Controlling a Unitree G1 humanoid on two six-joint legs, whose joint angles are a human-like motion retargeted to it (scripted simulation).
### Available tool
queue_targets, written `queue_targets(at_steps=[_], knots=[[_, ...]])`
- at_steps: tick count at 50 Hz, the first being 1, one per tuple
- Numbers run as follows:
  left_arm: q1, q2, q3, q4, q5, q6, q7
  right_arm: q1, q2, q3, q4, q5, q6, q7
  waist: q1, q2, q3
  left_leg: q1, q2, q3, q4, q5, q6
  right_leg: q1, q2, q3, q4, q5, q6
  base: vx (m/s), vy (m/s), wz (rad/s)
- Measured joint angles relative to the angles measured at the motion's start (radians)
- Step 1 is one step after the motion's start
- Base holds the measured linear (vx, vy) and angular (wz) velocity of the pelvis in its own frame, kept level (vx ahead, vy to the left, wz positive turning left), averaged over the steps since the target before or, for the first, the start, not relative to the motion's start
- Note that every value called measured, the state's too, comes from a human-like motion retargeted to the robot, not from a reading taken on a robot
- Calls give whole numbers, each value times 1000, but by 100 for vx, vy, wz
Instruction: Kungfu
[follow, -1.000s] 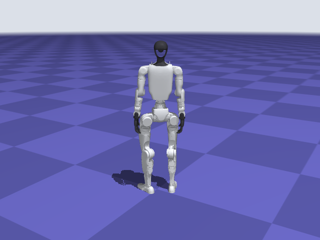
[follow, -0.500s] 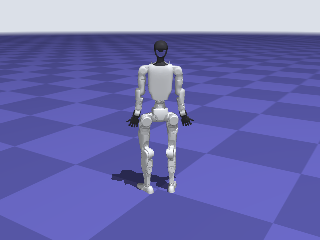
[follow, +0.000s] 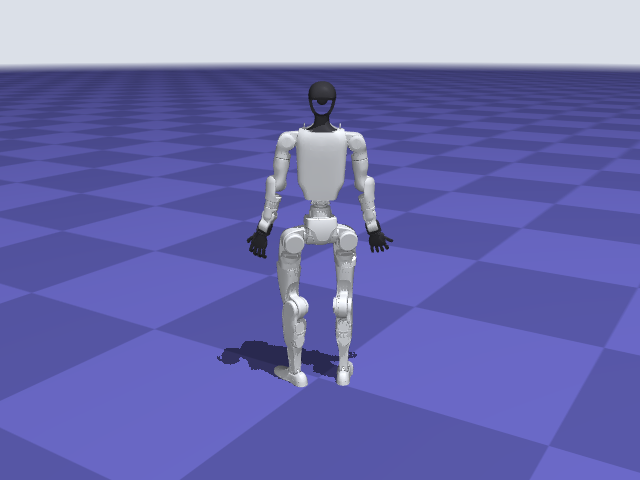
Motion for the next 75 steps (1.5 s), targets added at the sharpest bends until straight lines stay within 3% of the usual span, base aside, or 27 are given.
queue_targets(at_steps=[4, 5, 10, 15, 18, 20, 23, 27, 33, 35, 38, 40, 42, 47, 50, 55, 60, 66, 70, 72, 75], knots=[[7, 32, -42, -4, 194, 8, -1, 17, -25, 63, -3, -220, 54, -62, -7, 6, -3, -36, 11, -14, 37, -10, -33, -21, 14, 22, 17, -73, 18, -8, 2, 13], [8, 43, -58, -12, 266, 10, 1, 23, -34, 94, -6, -326, 71, -90, -18, 9, -15, -82, 27, -37, 75, -25, -61, -50, 21, 67, 37, -121, 23, -10, 0, 66], [18, 125, -215, -65, 690, -40, 12, 87, -94, 332, -37, -939, 63, -143, -71, 18, -2, -154, -25, -238, 109, -167, -62, -90, 90, 228, 51, -206, -32, -5, -3, 68], [-25, 281, -563, -163, 1501, -65, 42, 116, -166, 601, -125, -1618, 43, -258, -55, 1, 49, -153, -56, -313, 145, -191, -115, -67, 72, 204, 37, -22, -13, -6, 0, 28], [-61, 327, -723, -218, 1936, -30, 26, 122, -194, 731, -149, -1853, 43, -253, -34, 1, 35, -162, -76, -374, 162, -156, -119, -58, 72, 189, 32, -17, -14, 12, 1, 16], [-60, 323, -770, -228, 2071, -17, 61, 121, -184, 756, -147, -1931, 52, -221, -18, -1, 20, -159, -92, -404, 159, -132, -127, -56, 73, 199, 26, -10, -8, 16, 2, -29], [-33, 285, -737, -198, 2059, -12, 96, 104, -148, 719, -131, -1904, 64, -189, 16, -6, 23, -146, -103, -406, 159, -94, -119, -57, 74, 242, 25, 2, -1, 13, 8, -74], [-1, 236, -673, -148, 1944, 0, 53, 78, -114, 657, -115, -1762, 77, -168, 25, -16, 27, -123, -87, -308, 142, -9, -22, -50, 62, 265, 26, 8, 10, 8, 10, -49], [4, 225, -673, -140, 1958, 22, 45, 81, -100, 595, -103, -1647, 84, -213, -14, -8, 30, -107, -101, -314, 138, -30, 20, -50, 46, 239, 64, 1, 40, 9, 16, 5], [2, 227, -670, -148, 1957, 22, 70, 87, -97, 578, -91, -1630, 84, -224, -11, -12, 29, -106, -110, -316, 134, -36, 26, -68, 38, 226, 98, 15, 80, 6, 12, -5], [-7, 221, -650, -142, 1908, 33, 83, 89, -95, 563, -77, -1618, 90, -222, -3, -14, 25, -116, -118, -318, 136, -42, 39, -123, 20, 177, 197, 108, 216, 0, 13, -21], [-18, 222, -626, -134, 1862, 34, 77, 79, -90, 558, -79, -1621, 88, -225, 8, 13, 26, -151, -56, -311, 155, -49, 27, -210, 66, 142, 288, 210, 296, -18, -19, -66], [-29, 225, -610, -130, 1822, 32, 76, 64, -92, 562, -87, -1619, 76, -237, 9, 50, 34, -187, 29, -301, 179, -54, -2, -342, 135, 71, 445, 240, 296, -21, -27, -71], [-15, 216, -582, -120, 1811, 48, 110, 59, -80, 571, -98, -1618, 66, -272, -25, 199, 27, -222, 129, -303, 155, -57, 44, -647, 121, -120, 1009, 82, 296, -7, 24, -18], [-5, 205, -572, -109, 1807, 53, 117, 72, -67, 566, -105, -1607, 31, -280, -55, 255, 27, -212, 170, -279, 116, -50, 55, -798, 114, -179, 1293, -35, 296, -2, 13, 21], [17, 182, -548, -100, 1761, 55, 124, 100, -52, 566, -132, -1597, 5, -267, -117, 310, 26, -205, 207, -224, 72, -61, 67, -954, 71, -250, 1530, -172, 283, 0, 6, 23], [35, 163, -517, -97, 1737, 68, 159, 121, -32, 554, -157, -1561, 1, -310, -111, 311, 5, -221, 211, -191, 93, -105, 86, -1039, 86, -266, 1541, -218, 247, 1, -5, -32], [46, 132, -461, -136, 1726, 61, 235, 122, -28, 533, -243, -1450, -37, -353, -121, 289, 31, -262, 157, -266, 222, -176, 121, -1043, 128, -208, 1424, -202, 275, -1, -4, -41], [67, 130, -344, -314, 1733, 76, 272, 141, -43, 510, -379, -1327, -70, -365, -96, 245, 58, -263, 102, -265, 339, -250, 154, -945, 150, -116, 1279, -108, 295, 7, -11, -47], [101, 126, -204, -472, 1712, 61, 250, 185, -40, 494, -473, -1277, -99, -342, -73, 218, 31, -265, 83, -232, 367, -257, 160, -870, 157, -62, 1156, -45, 296, 33, -29, -49], [158, 161, -53, -724, 1461, 20, 174, 277, -55, 540, -622, -1113, -165, -278, -74, 191, -34, -235, 40, -196, 294, -169, 134, -730, 141, 13, 918, 92, 296, 31, -22, 8]])
